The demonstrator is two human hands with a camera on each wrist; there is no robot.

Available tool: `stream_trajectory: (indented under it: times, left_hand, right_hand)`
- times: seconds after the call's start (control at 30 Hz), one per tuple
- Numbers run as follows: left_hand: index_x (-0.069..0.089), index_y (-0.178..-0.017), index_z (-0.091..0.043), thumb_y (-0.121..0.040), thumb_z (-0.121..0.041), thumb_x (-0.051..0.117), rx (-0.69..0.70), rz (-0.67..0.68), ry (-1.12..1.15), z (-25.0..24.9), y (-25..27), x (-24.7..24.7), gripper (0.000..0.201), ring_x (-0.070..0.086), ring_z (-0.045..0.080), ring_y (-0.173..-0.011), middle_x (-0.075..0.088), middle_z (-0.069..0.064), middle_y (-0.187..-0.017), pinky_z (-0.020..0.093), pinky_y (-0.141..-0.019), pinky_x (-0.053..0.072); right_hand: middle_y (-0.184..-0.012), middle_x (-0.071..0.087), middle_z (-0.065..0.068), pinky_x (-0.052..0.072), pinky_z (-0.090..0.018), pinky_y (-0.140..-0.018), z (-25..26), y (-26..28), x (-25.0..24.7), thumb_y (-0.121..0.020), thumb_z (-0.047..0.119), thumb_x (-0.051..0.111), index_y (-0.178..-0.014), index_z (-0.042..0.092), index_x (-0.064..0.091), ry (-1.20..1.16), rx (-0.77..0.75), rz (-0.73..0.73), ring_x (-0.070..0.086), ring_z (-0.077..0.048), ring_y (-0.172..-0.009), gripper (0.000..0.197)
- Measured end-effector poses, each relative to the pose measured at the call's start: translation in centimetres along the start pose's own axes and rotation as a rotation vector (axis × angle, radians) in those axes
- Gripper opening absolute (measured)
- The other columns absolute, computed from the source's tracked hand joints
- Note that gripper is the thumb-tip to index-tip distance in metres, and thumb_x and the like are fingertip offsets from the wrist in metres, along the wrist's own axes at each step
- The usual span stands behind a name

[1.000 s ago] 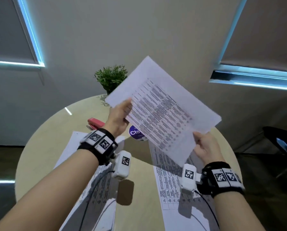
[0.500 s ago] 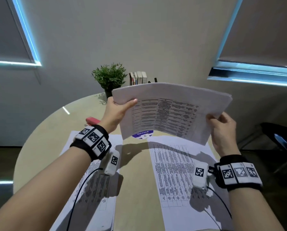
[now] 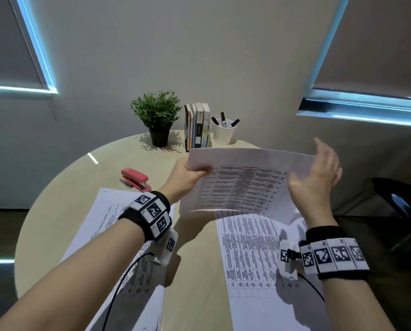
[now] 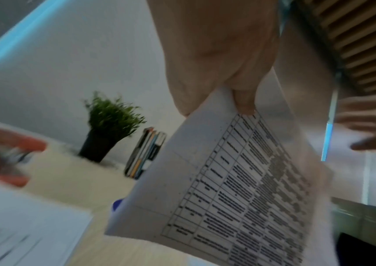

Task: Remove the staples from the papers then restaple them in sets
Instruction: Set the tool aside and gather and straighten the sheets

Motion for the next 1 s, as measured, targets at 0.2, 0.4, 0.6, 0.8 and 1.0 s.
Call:
stream_trajectory:
  times: [0.2, 0.4, 0.6, 0.8, 1.0]
  left_hand:
    - [0.073, -0.095, 0.002, -0.087, -0.002, 0.066, 0.205, 0.111, -0.176, -4.8, 0.0, 2.3, 0.011, 0.069, 0.011, -0.078, 0.072, 0.004, -0.083, 0.035, -0.07, 0.057]
    - [0.022, -0.151, -0.022, -0.066, -0.037, 0.085, 0.239, -0.347, -0.426, -5.9, -1.5, -2.6, 0.107, 0.034, 0.018, -0.138, 0.038, 0.003, -0.149, 0.05, -0.115, 0.027]
    - [0.027, -0.148, -0.011, -0.074, -0.023, 0.081, -0.001, -0.052, 0.089, -2.5, -1.9, -2.5, 0.093, 0.049, 0.021, -0.13, 0.052, 0.012, -0.139, 0.043, -0.108, 0.042]
    - [0.05, -0.123, 0.0, -0.096, 0.002, 0.047, 0.209, -0.179, -0.036, -4.3, -0.9, -2.2, 0.028, 0.061, 0.022, -0.111, 0.063, 0.015, -0.119, 0.037, -0.098, 0.05]
    - [0.062, -0.098, -0.015, -0.098, -0.011, 0.044, 0.087, -0.315, -0.05, 0.4, 1.2, -1.9, 0.018, 0.062, 0.01, -0.088, 0.068, -0.002, -0.094, 0.031, -0.093, 0.045]
  right_hand:
    - [-0.11, 0.064, 0.0, -0.005, -0.06, -0.118, 4.3, -1.5, 2.5, -0.091, 0.019, 0.063, -0.097, 0.03, 0.063, 0.149, -0.063, 0.304, 0.05, -0.024, -0.125, 0.012]
    - [-0.083, 0.07, 0.005, 0.054, -0.038, -0.084, 2.9, -3.4, 0.1, -0.089, 0.012, 0.063, -0.079, 0.026, 0.066, -0.35, 0.039, 0.117, 0.065, -0.02, -0.081, 0.018]
    - [-0.077, 0.071, 0.005, 0.053, -0.031, -0.071, 3.1, -2.7, 1.3, -0.086, 0.007, 0.068, -0.082, 0.016, 0.069, -0.773, 0.254, 0.065, 0.061, -0.012, -0.073, 0.01]
    - [-0.109, 0.066, -0.01, 0.052, -0.042, -0.097, 3.0, 0.4, 4.8, -0.096, 0.007, 0.057, -0.1, 0.015, 0.061, -0.877, 0.308, 0.127, 0.063, -0.019, -0.097, 0.009]
    - [-0.1, 0.07, 0.002, 0.054, -0.037, -0.085, 0.8, 3.3, 6.9, -0.093, 0.003, 0.056, -0.105, 0.012, 0.059, -0.758, 0.376, 0.16, 0.064, -0.013, -0.09, 0.014]
Point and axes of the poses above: each hand's wrist, its own y-axis away from the middle knuckle, its own x-axis out of the palm, z = x × y, the point moved 5 cm from there along -y, towards the middle knuckle
